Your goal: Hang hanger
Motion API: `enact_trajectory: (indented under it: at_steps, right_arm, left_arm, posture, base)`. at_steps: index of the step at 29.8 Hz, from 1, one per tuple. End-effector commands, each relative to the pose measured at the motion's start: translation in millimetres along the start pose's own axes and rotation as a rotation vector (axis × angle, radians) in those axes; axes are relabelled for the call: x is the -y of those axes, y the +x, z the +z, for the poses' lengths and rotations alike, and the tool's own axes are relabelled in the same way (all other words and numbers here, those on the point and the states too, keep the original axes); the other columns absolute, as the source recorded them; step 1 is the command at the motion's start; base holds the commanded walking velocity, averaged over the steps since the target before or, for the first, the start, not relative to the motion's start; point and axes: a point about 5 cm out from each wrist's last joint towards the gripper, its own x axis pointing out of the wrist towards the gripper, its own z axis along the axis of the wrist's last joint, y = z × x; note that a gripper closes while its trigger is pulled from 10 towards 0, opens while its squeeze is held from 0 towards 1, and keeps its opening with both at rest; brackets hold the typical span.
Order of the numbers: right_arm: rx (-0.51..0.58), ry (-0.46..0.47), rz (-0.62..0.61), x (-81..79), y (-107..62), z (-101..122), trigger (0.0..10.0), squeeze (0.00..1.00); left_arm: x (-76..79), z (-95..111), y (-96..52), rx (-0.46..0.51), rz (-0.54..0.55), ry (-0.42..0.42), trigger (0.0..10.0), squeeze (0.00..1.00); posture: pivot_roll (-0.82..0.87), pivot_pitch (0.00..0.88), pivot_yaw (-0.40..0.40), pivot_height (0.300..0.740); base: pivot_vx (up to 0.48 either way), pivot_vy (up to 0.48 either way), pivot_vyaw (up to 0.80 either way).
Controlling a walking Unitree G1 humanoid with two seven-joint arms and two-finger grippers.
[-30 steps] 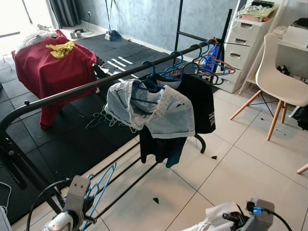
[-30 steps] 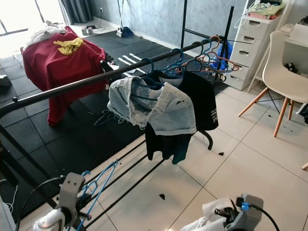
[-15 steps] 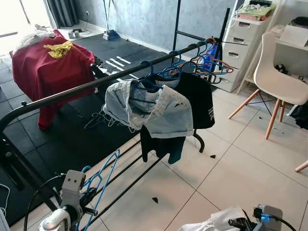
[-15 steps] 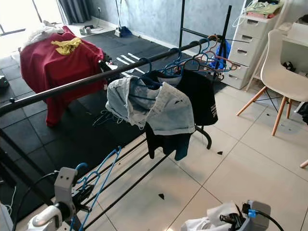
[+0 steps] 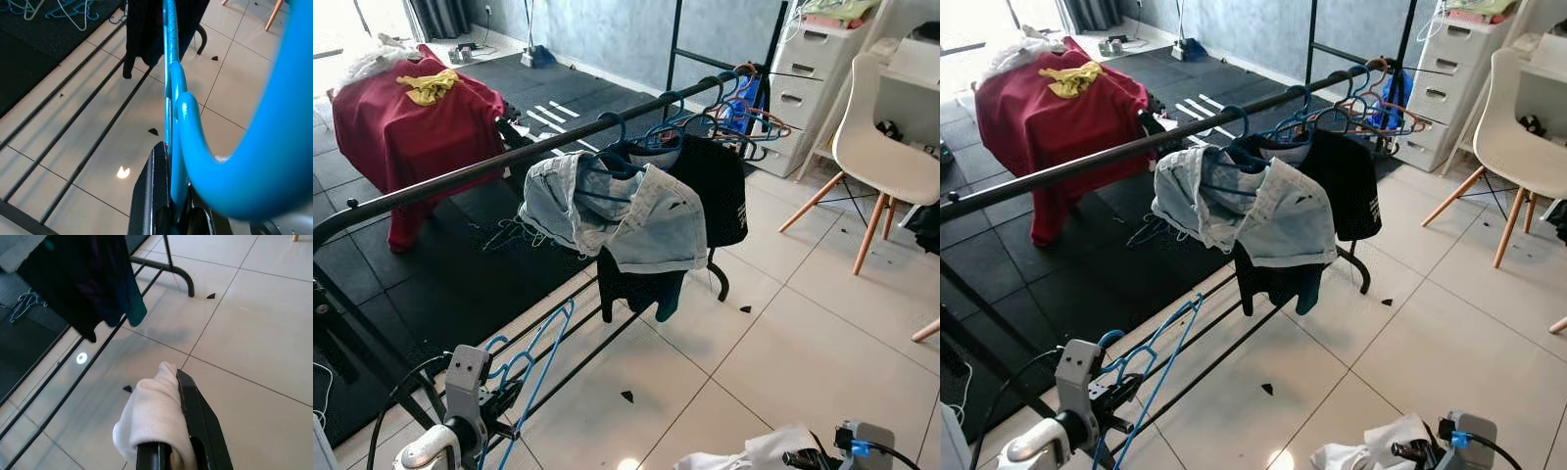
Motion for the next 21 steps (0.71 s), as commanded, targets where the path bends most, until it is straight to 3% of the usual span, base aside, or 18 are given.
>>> enact_trajectory:
  at_steps: [1,4,5,7,12,16,21]
  right_arm:
    - [0.052,-0.093,-0.01,-6.8,8.5,18,10.0,0.0]
    - [0.067,-0.119,0.0,-10.7,10.5,22,10.0,0.0]
    - [0.141,-0.098,0.04,-21.7,11.0,42,10.0,0.0]
    - [0.196,-0.08,0.09,-35.5,9.1,55,10.0,0.0]
    - [0.223,-0.087,0.141,-58.6,12.5,58,10.0,0.0]
    - [0.247,-0.089,0.158,-67.9,16.4,63,10.0,0.0]
    - [0.275,-0.099,0.152,-68.5,16.7,75,10.0,0.0]
  left_arm:
    - [6.6,12,3.3,0.058,-0.002,0.009,10.0,0.0]
    - [8.6,17,3.9,0.077,-0.008,0.024,10.0,0.0]
    - [18.9,33,4.6,0.146,-0.05,0.029,10.0,0.0]
    - [31.6,45,5.5,0.201,-0.092,0.025,10.0,0.0]
    - [47.3,64,15.5,0.274,-0.128,0.045,10.0,0.0]
    - [54.3,75,23.5,0.311,-0.146,0.049,10.0,0.0]
    - [62.7,78,25.5,0.316,-0.168,0.029,10.0,0.0]
  posture:
    - [-0.02,0.133,-0.01,0.74]
    - [-0.02,0.133,-0.01,0.74]
    - [-0.02,0.138,-0.012,0.74]
    - [-0.02,0.142,-0.012,0.74]
    - [-0.01,0.145,-0.011,0.74]
    - [-0.01,0.144,-0.006,0.74]
    - [-0.01,0.142,-0.007,0.74]
  base:
    - [0.0,0.0,0.0]
    - [0.0,0.0,0.0]
    - [0.0,0.0,0.0]
    - [0.0,0.0,0.0]
    - [0.0,0.0,0.0]
    - [0.0,0.0,0.0]
    - [0.0,0.0,0.0]
